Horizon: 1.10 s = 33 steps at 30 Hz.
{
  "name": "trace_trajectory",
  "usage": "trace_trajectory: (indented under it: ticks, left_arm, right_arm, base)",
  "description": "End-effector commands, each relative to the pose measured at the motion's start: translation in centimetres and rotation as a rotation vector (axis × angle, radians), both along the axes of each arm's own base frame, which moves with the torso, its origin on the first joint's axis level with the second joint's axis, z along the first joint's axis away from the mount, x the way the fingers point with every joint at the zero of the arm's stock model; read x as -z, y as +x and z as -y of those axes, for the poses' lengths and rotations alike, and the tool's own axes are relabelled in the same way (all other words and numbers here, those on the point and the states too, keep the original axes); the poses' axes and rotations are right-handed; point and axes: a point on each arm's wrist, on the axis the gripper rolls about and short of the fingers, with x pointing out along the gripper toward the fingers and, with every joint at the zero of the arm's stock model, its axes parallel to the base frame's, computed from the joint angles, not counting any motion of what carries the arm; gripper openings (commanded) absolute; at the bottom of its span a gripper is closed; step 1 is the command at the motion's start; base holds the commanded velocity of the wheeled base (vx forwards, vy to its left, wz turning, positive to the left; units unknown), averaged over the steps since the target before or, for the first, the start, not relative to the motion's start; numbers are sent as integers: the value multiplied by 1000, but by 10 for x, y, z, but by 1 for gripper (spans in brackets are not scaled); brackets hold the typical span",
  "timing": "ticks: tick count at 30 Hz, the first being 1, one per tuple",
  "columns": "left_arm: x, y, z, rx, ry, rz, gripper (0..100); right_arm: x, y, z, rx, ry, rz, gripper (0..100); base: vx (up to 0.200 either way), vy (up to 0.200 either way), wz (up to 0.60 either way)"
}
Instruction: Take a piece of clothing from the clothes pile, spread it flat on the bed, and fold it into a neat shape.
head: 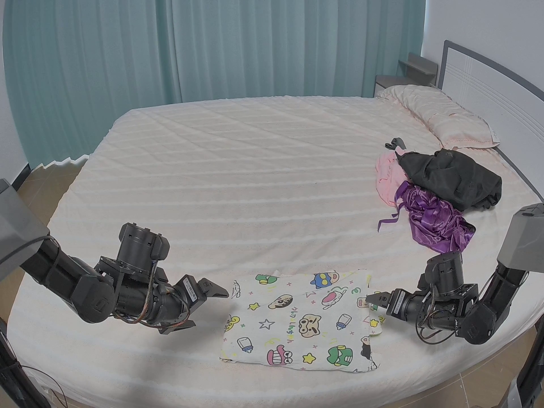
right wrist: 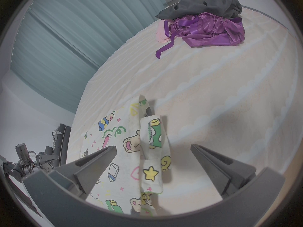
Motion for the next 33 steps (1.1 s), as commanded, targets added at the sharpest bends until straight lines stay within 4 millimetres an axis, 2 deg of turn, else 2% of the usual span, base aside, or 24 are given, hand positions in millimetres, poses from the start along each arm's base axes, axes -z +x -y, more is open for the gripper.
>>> trace_trajectory:
  ticks: [1, 10, 16, 19, 20, 23, 33]
  left_arm:
    - [3, 0, 3, 9, 4, -8, 100]
    - [7, 1, 4, 21, 14, -15, 100]
    - [28, 11, 3, 128, 117, 36, 100]
    - [36, 18, 4, 130, 141, 54, 100]
    - [45, 23, 5, 124, 159, 58, 100]
    - [54, 28, 7, 133, 180, 77, 100]
    - [58, 29, 17, 165, 160, 124, 100]
  right_arm:
    - [4, -1, 0, -3, -4, -11, 100]
    - [9, -4, -12, -51, -2, -12, 100]
    - [17, -4, -29, -142, 16, 9, 100]
    - [25, -4, -31, -179, -12, 1, 100]
    - [28, -5, -32, -203, -21, 5, 100]
    - [29, -5, -35, -228, -15, 17, 100]
    - [37, -3, -39, -295, -42, 17, 100]
  base:
    - [0, 0, 0]
    - [0, 0, 0]
    - [0, 0, 0]
    - [0, 0, 0]
    - [0, 0, 0]
    - [0, 0, 0]
    - [0, 0, 0]
